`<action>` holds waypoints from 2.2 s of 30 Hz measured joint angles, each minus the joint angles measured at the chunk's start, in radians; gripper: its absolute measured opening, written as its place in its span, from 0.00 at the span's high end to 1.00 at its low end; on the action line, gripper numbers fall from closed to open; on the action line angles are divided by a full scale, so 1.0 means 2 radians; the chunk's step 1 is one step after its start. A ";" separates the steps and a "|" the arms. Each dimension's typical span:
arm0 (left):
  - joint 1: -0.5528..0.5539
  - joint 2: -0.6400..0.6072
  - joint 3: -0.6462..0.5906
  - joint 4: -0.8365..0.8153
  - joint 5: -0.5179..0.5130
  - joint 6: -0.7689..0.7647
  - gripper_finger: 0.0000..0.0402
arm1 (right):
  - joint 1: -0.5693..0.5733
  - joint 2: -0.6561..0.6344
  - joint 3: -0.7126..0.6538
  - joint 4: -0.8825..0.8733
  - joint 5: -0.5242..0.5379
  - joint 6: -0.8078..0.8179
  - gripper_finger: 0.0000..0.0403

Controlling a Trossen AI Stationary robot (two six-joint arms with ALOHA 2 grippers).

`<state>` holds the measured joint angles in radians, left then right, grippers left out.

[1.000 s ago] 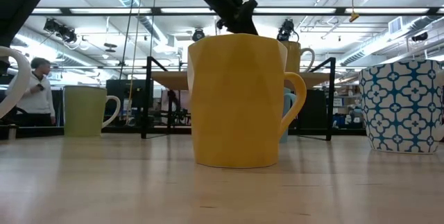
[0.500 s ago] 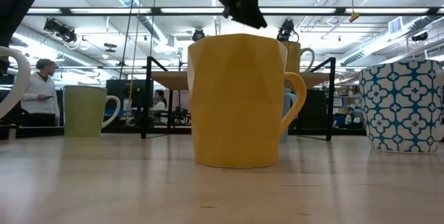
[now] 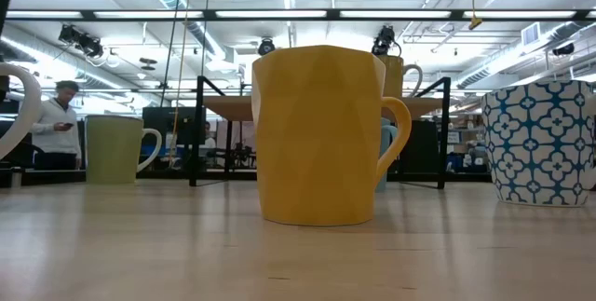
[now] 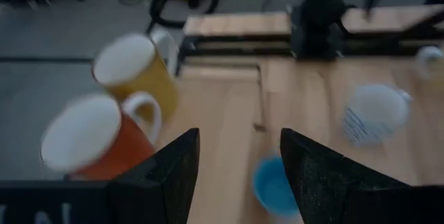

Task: Place coffee mugs
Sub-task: Put the green mug on the shelf

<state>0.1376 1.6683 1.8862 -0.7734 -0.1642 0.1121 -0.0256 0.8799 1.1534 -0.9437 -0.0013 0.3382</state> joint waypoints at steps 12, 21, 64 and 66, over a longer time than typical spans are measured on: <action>-0.044 -0.092 0.000 -0.259 -0.020 -0.123 0.48 | 0.000 0.000 0.000 0.000 0.000 0.000 0.49; -0.035 -0.114 -0.027 -0.388 -0.109 -0.205 0.48 | 0.000 0.000 0.000 0.000 0.000 0.000 0.49; 0.290 -0.174 -0.444 -0.163 -0.069 -0.281 0.48 | 0.000 0.000 0.000 0.000 0.000 0.000 0.49; 0.290 -0.174 -0.451 -0.149 -0.069 -0.301 0.48 | 0.000 0.000 0.000 0.000 0.000 0.000 0.49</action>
<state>0.7174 1.3211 0.9837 -1.0723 -0.3029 -0.4892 -0.0255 0.8797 1.1534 -0.9436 -0.0017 0.3382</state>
